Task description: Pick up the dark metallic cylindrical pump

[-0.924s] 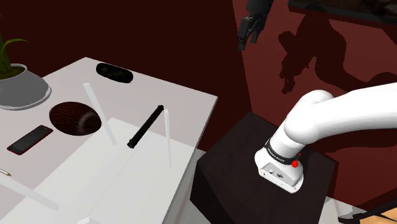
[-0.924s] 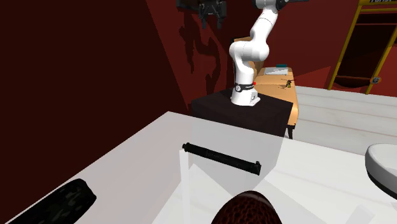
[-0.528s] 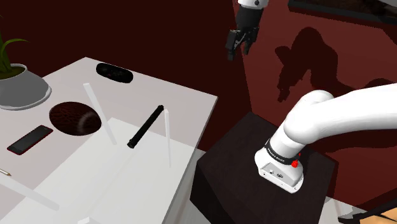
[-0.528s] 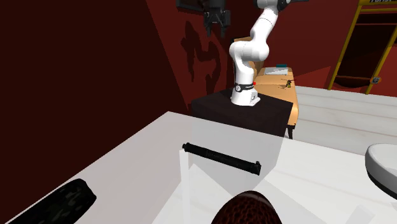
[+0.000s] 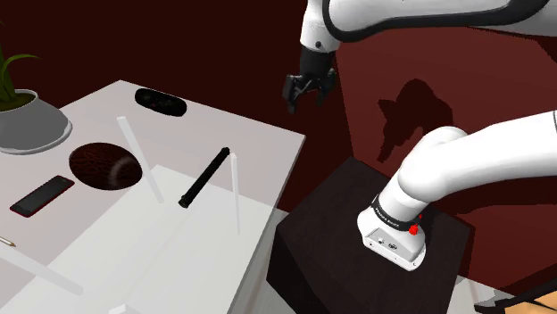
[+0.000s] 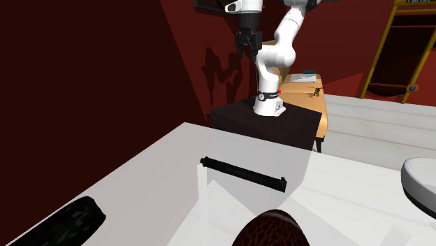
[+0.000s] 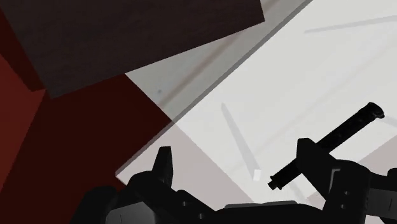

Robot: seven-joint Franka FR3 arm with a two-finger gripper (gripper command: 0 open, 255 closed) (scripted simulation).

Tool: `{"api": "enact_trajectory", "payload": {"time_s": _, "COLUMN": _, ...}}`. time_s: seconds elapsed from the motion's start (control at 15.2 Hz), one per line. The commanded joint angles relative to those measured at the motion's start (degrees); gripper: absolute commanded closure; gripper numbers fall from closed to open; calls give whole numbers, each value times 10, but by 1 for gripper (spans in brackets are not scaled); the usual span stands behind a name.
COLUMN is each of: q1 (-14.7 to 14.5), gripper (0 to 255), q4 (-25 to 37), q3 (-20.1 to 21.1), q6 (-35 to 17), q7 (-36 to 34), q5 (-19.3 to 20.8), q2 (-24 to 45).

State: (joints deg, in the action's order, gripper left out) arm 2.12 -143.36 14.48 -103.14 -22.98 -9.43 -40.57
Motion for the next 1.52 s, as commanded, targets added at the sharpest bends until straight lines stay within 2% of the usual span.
{"api": "enact_trajectory", "payload": {"time_s": 0.0, "q1": 2, "gripper": 0, "q4": -12, "q3": 28, "q6": -38, "q7": -47, "q5": -16, "q2": 21}}
{"api": "enact_trajectory", "payload": {"time_s": 0.46, "q1": 25, "gripper": 0, "q4": -7, "q3": 128, "q6": -166, "q7": -210, "q5": -42, "q2": 137}}
{"api": "enact_trajectory", "payload": {"time_s": 0.79, "q1": 58, "gripper": 0, "q4": 27, "q3": 199, "q6": -254, "q7": -345, "q5": -12, "q2": 252}}
{"api": "enact_trajectory", "payload": {"time_s": 0.99, "q1": 81, "gripper": 0, "q4": 58, "q3": 235, "q6": -299, "q7": -443, "q5": 40, "q2": 333}}
{"api": "enact_trajectory", "payload": {"time_s": 1.19, "q1": 92, "gripper": 0, "q4": 98, "q3": 254, "q6": -333, "q7": -555, "q5": 121, "q2": 423}}
{"api": "enact_trajectory", "payload": {"time_s": 1.32, "q1": 83, "gripper": 0, "q4": 130, "q3": 249, "q6": -347, "q7": -630, "q5": 180, "q2": 484}}
{"api": "enact_trajectory", "payload": {"time_s": 1.45, "q1": 62, "gripper": 0, "q4": 166, "q3": 230, "q6": -355, "q7": -698, "q5": 232, "q2": 540}}
